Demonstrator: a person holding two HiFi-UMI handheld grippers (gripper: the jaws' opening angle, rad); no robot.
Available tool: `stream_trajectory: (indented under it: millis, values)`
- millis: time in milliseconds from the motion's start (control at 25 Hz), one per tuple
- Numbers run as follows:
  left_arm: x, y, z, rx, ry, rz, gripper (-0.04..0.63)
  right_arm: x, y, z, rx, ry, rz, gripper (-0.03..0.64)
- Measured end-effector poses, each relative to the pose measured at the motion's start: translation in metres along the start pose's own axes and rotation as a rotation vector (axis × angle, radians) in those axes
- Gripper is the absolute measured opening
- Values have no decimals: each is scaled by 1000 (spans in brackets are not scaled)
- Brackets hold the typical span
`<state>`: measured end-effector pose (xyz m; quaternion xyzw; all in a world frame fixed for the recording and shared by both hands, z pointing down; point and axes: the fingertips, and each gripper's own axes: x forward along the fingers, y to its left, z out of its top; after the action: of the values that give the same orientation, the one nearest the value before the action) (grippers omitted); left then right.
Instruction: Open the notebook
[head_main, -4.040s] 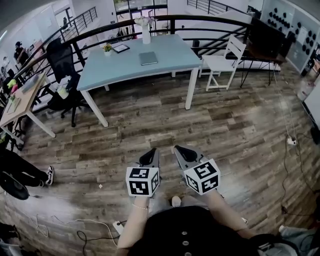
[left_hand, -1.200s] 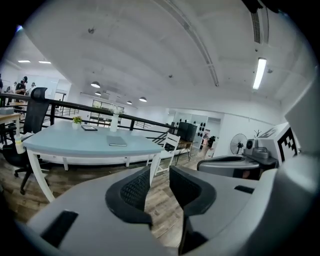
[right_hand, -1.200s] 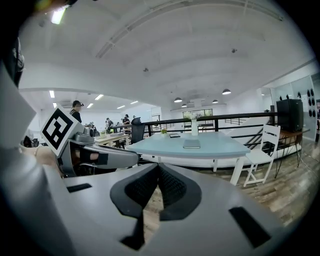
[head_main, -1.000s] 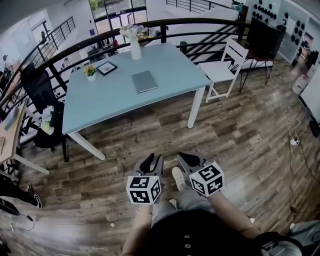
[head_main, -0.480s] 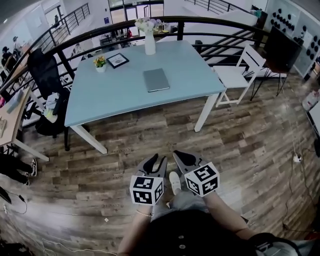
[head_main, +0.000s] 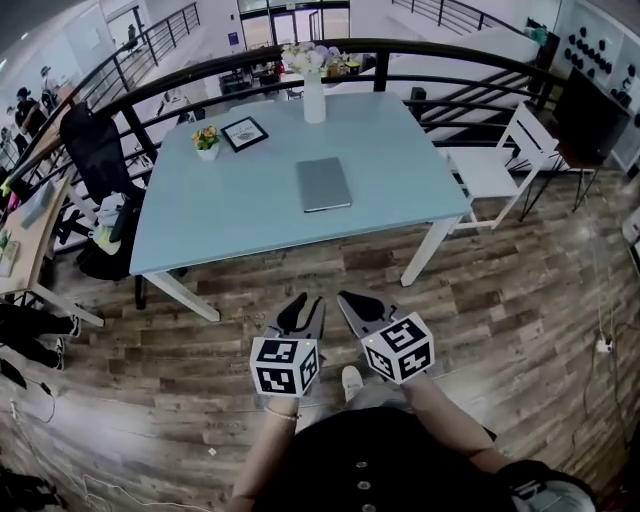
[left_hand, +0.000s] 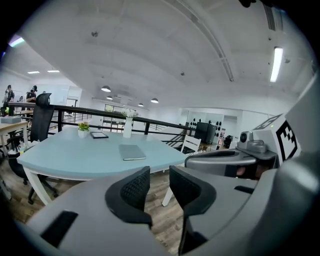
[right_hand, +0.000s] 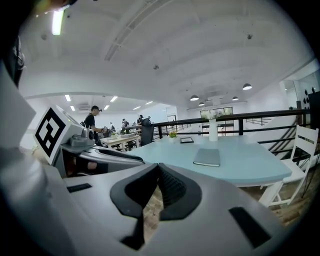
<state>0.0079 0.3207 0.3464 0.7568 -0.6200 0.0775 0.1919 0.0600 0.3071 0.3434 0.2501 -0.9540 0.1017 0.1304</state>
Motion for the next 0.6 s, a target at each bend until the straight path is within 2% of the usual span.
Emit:
stream_trajectory:
  millis: [280, 600]
  values:
    - [67, 11, 37, 10, -10, 10, 121, 30, -67, 18, 37, -9, 16, 6]
    - [117, 13, 47, 14, 17, 4, 121, 51, -114, 15, 59, 20, 14, 6]
